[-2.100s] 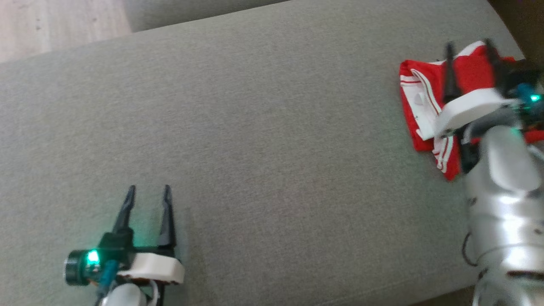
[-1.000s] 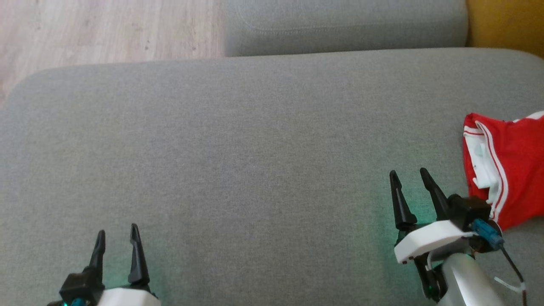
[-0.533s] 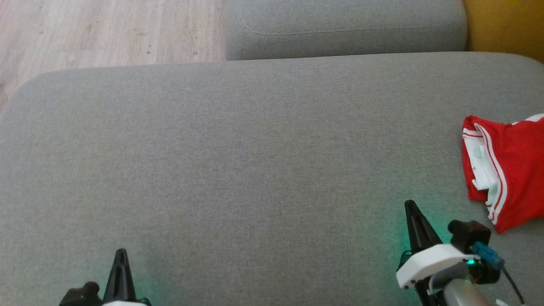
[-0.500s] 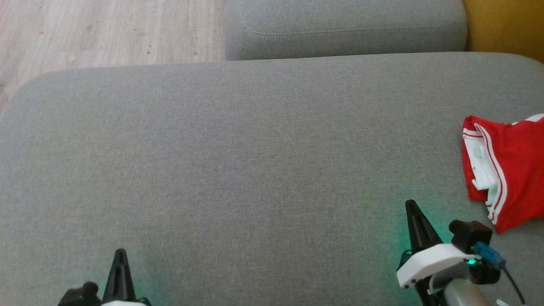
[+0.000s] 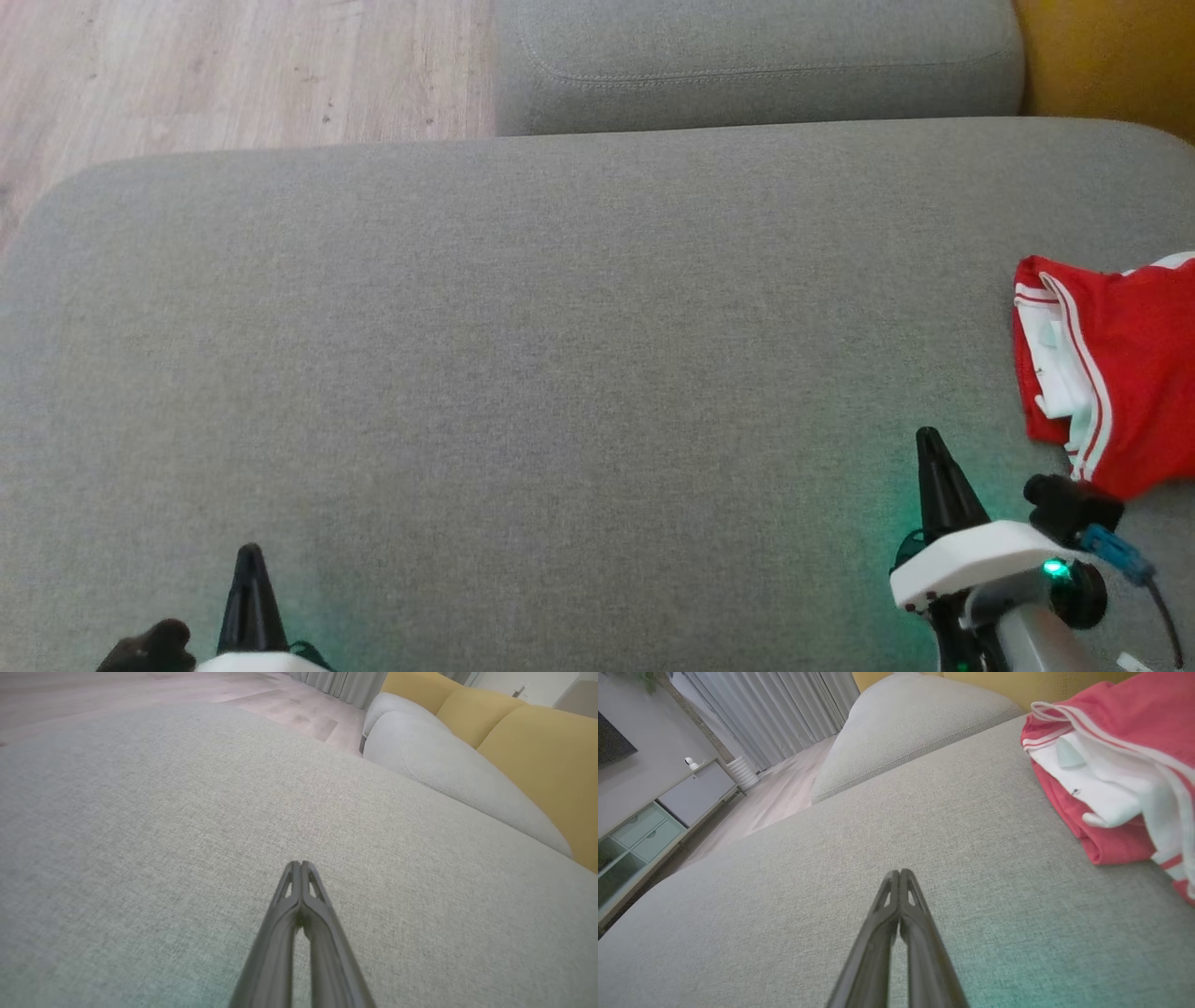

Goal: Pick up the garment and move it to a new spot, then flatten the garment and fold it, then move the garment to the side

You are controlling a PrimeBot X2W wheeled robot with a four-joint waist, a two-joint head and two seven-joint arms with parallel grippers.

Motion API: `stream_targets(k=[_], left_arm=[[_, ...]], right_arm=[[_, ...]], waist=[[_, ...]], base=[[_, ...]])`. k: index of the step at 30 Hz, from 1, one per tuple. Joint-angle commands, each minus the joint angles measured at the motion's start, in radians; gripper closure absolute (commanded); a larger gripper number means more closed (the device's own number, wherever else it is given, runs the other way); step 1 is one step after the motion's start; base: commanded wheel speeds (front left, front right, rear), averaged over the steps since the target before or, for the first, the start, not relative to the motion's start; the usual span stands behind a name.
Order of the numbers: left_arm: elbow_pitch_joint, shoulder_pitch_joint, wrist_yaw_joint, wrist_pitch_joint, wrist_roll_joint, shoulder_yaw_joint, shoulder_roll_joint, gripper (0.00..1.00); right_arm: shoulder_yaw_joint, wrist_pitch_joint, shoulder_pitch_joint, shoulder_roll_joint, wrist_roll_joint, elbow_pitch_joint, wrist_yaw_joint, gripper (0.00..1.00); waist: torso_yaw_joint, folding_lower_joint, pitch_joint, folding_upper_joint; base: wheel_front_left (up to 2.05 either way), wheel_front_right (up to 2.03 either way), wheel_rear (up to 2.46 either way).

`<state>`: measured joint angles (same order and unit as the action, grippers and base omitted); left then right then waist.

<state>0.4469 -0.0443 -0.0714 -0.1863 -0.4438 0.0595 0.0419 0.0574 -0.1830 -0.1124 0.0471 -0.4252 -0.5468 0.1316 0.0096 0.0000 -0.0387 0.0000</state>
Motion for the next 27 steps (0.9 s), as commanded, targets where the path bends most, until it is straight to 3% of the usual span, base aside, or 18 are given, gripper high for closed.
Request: stream_targets(k=[1, 27], left_arm=[[-0.036, 0.041, -0.004, 0.002, -0.022, 0.01, 0.004, 1.0], [-0.079, 0.069, -0.018, 0.079, -0.316, 0.021, 0.005, 1.0]], right_arm=[[-0.003, 0.005, -0.034, 0.002, -0.025, 0.04, 0.0, 1.0], [-0.046, 0.08, -0.024, 0.003, -0.323, 0.107, 0.0, 1.0]], waist=[[0.0, 0.0, 0.0, 0.0], [-0.003, 0.0, 0.009, 0.0]], base=[[0.0, 0.0, 0.0], [0.0, 0.0, 0.0]])
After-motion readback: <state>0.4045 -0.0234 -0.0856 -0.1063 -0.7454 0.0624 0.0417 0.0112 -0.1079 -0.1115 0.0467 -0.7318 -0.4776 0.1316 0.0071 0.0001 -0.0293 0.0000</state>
